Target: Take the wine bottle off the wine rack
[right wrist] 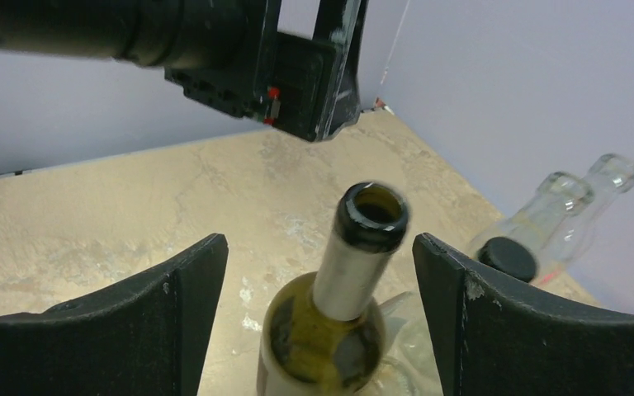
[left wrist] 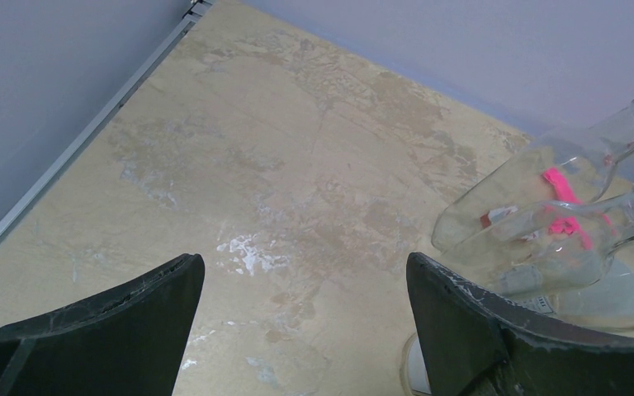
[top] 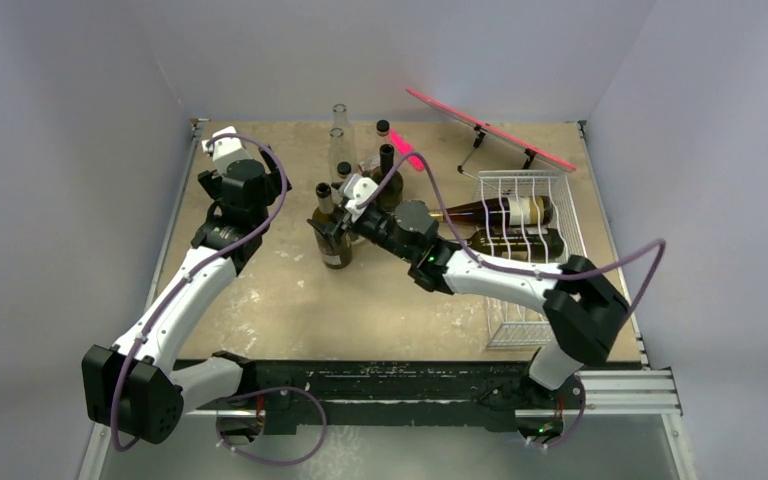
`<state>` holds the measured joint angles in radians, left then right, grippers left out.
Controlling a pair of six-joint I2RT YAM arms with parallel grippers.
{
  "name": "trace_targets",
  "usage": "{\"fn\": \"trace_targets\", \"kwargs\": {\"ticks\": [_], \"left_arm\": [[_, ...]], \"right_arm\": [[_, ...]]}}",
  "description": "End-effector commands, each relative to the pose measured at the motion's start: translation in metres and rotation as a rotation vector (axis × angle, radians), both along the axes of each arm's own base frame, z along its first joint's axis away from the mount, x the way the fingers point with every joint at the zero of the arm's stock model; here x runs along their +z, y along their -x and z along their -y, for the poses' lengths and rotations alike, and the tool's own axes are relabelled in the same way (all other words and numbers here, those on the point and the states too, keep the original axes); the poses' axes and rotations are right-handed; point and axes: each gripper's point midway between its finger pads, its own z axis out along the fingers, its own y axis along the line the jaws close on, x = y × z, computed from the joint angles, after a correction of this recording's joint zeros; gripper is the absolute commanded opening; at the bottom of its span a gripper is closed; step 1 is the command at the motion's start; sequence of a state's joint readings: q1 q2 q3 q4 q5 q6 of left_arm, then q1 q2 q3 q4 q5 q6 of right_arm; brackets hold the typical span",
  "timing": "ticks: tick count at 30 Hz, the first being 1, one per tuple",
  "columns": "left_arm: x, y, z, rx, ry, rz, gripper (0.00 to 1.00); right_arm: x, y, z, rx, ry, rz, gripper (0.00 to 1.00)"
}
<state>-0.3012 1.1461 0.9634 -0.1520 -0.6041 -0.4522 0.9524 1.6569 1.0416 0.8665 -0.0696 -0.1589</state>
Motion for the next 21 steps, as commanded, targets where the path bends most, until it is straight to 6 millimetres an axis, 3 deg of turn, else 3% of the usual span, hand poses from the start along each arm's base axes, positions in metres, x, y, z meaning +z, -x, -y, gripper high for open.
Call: {"fn": "trace_targets", "kwargs": {"ticks": [1, 5, 9, 13, 19, 21], "left_arm": [[0.035, -0.001, -0.005, 0.018, 0.013, 0.087, 0.92], [0.036, 0.0, -0.004, 0.011, 0.021, 0.093, 0.92], [0.037, 0.0, -0.001, -0.001, 0.031, 0.098, 0.92], [0.038, -0.001, 0.001, -0.011, 0.042, 0.102, 0.92], [0.036, -0.002, 0.005, -0.025, 0.052, 0.098, 0.92], [0.036, -0.003, 0.005, -0.024, 0.052, 0.097, 0.92]], "right_arm": [[0.081, 0.016, 0.025, -0.01, -0.056, 0.116, 0.85], [0.087, 0.033, 0.052, -0.016, 0.028, 0.126, 0.86], [0.074, 0.05, 0.091, -0.047, 0.158, 0.112, 0.88], [0.031, 0.062, 0.133, -0.093, 0.383, 0.048, 1.0], [-0.029, 0.074, 0.186, -0.135, 0.703, -0.025, 1.0], [-0.061, 0.076, 0.203, -0.143, 0.833, -0.045, 1.0]]}}
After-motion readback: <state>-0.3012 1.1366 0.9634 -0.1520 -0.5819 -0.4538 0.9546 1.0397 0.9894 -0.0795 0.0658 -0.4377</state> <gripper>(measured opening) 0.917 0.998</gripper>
